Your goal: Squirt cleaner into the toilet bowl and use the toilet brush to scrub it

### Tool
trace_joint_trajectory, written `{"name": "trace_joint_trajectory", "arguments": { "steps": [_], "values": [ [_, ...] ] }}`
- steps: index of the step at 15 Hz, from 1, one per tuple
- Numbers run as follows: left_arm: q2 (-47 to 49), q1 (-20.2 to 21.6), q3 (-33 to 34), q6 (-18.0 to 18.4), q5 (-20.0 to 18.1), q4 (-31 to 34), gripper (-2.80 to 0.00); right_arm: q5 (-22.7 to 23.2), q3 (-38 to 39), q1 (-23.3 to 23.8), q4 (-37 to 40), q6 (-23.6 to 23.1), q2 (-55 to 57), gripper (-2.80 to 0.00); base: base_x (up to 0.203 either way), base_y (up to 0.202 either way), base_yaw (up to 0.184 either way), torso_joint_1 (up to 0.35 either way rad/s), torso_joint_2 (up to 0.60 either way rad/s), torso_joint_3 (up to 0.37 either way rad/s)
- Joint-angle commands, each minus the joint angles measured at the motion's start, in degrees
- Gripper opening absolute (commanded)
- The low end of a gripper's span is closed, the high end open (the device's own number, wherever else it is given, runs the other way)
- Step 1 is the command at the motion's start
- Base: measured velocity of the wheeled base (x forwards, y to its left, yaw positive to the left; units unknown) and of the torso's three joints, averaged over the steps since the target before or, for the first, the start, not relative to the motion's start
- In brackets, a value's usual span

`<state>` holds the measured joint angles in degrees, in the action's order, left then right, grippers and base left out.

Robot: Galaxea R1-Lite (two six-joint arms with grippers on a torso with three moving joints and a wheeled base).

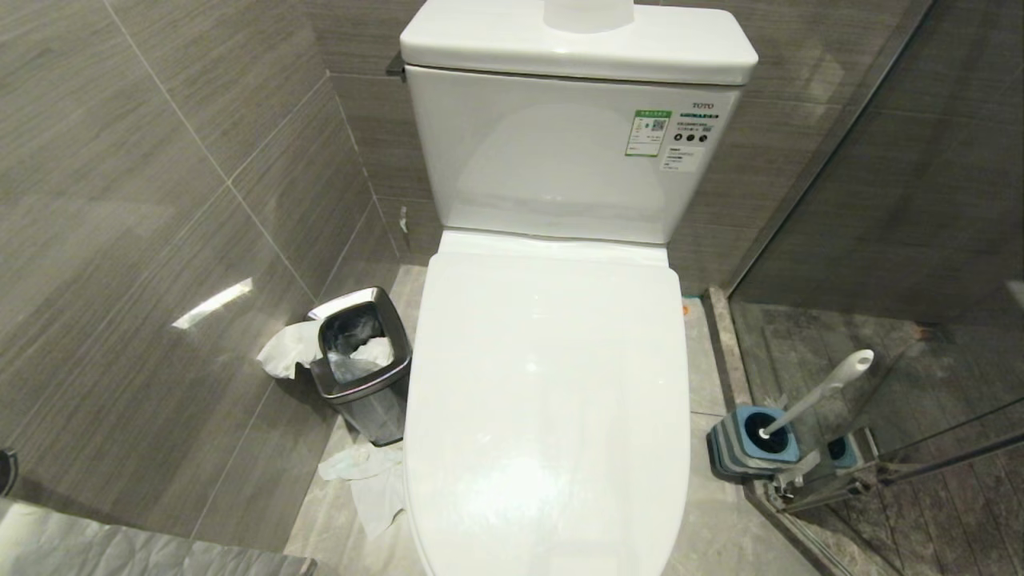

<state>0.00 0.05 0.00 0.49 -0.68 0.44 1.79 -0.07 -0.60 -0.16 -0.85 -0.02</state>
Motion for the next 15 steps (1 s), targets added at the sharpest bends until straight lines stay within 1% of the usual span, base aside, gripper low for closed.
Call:
{"name": "trace_joint_trajectory", "arguments": {
  "steps": [1, 15],
  "values": [
    [0.09, 0.03, 0.18, 0.01, -0.02, 0.00, -2.80, 0.05, -0.01, -0.02, -0.02, -0.03, 0.02, -2.80, 0.000, 0.000, 0.000, 0.000, 0.00, 0.000],
    [0.09, 0.04, 0.18, -0.05, -0.02, 0.00, -2.80, 0.05, 0.07, -0.02, -0.02, -0.03, 0.02, -2.80, 0.000, 0.000, 0.000, 0.000, 0.00, 0.000]
  ]
}}
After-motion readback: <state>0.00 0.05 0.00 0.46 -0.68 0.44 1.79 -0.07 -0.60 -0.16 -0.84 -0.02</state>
